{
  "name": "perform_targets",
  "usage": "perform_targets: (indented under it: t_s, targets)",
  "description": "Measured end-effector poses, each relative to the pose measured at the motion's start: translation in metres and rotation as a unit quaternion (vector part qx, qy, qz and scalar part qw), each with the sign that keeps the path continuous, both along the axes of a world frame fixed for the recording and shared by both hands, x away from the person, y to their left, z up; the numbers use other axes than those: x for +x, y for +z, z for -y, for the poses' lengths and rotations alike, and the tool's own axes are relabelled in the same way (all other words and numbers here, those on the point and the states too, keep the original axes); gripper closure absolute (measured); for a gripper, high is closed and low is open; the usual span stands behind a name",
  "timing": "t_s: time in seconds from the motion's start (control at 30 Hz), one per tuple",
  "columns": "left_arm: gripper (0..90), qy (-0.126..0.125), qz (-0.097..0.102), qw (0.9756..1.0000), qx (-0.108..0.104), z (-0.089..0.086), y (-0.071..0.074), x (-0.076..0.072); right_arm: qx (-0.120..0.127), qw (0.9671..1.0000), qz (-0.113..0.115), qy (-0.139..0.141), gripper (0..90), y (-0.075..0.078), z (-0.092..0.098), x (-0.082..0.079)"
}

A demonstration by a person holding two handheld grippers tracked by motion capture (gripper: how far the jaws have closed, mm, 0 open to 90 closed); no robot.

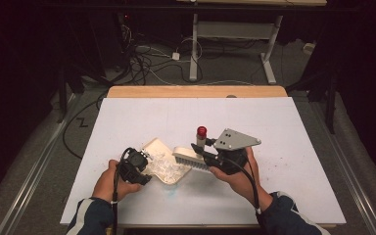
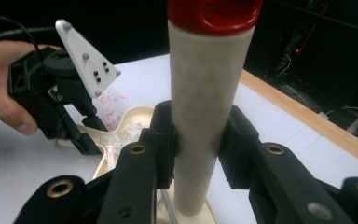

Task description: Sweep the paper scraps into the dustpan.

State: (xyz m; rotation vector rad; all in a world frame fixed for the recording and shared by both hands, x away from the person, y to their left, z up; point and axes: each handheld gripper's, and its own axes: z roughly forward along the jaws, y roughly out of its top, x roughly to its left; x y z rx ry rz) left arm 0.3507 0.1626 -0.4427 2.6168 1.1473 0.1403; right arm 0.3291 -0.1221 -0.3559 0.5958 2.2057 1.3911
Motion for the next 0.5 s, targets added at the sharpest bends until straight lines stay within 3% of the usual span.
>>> perform_targets:
  t_s: [0.5]
  targets:
    - [63.3,0.010,-0.001,0.9999,-0.008,-0.003,-0.002,0.001,0.013,0.9999,-0.005,-0.009,70.4,0.015,0.034,-0.002]
